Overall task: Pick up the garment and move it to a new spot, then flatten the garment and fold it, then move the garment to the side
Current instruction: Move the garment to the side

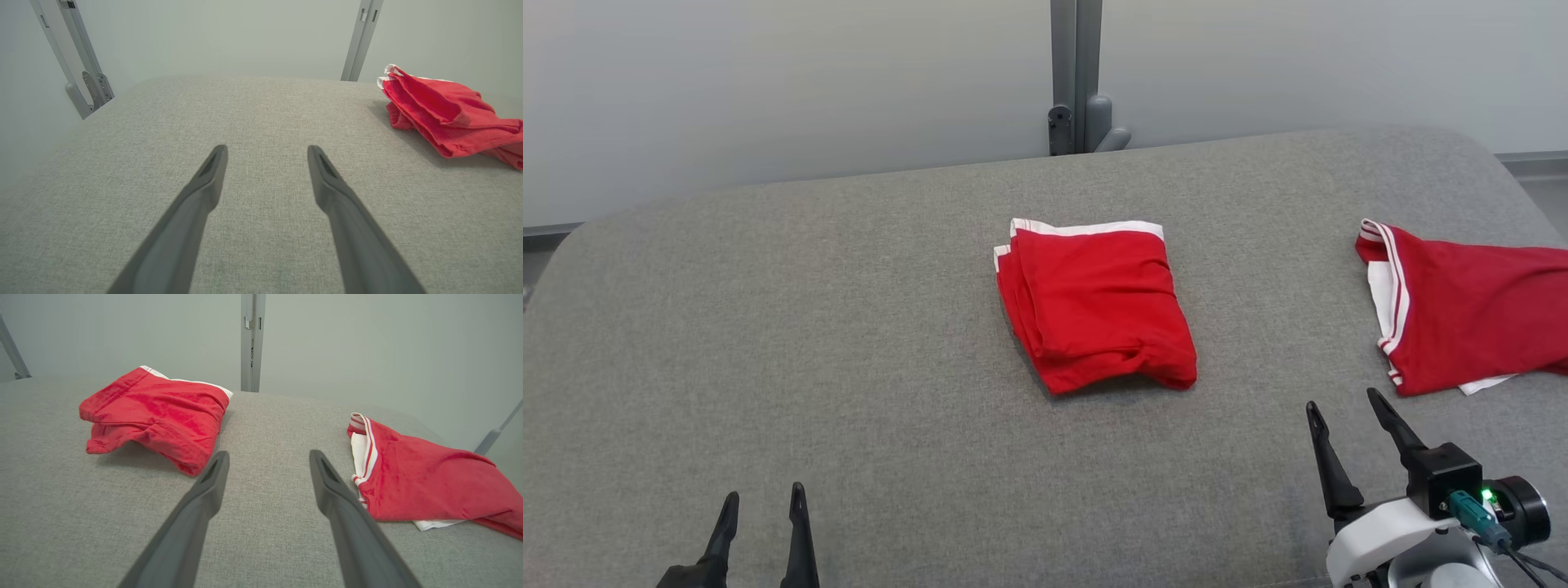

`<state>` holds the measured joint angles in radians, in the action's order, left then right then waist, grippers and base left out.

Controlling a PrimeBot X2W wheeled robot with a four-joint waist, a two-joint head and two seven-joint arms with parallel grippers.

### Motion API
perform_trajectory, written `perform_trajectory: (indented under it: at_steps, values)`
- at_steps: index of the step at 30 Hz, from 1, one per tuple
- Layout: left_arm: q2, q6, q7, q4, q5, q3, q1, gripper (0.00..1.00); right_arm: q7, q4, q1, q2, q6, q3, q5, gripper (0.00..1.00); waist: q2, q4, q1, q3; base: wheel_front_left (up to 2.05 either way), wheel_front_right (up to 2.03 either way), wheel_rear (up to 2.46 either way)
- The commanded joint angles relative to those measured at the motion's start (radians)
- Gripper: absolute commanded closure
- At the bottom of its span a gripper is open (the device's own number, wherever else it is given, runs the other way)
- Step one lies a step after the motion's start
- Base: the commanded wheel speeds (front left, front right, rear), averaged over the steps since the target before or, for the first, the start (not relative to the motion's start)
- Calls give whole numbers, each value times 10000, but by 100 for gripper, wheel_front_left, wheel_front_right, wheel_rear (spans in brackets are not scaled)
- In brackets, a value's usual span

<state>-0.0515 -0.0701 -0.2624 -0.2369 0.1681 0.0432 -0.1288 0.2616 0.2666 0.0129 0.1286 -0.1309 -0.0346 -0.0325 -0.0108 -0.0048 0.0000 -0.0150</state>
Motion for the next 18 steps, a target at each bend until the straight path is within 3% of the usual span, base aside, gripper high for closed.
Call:
perform_trajectory:
  at_steps: [1, 12, 18]
  values:
    - [1, 56, -25, 19, 28, 13, -135, 0, 43, 54, 134, 61, 8, -35, 53, 0, 108, 55, 0, -30, 0, 0, 0]
    - [2, 151, -25, 137, 244, -47, -109, 0, 44, 194, 331, 115, 7, -150, -21, 0, 108, 293, 0, -66, 0, 0, 0]
    - [1, 196, -25, 232, 299, -77, -169, 0, 44, 218, 970, 112, 7, -172, -871, 0, 108, 309, 0, 16, 0, 0, 0]
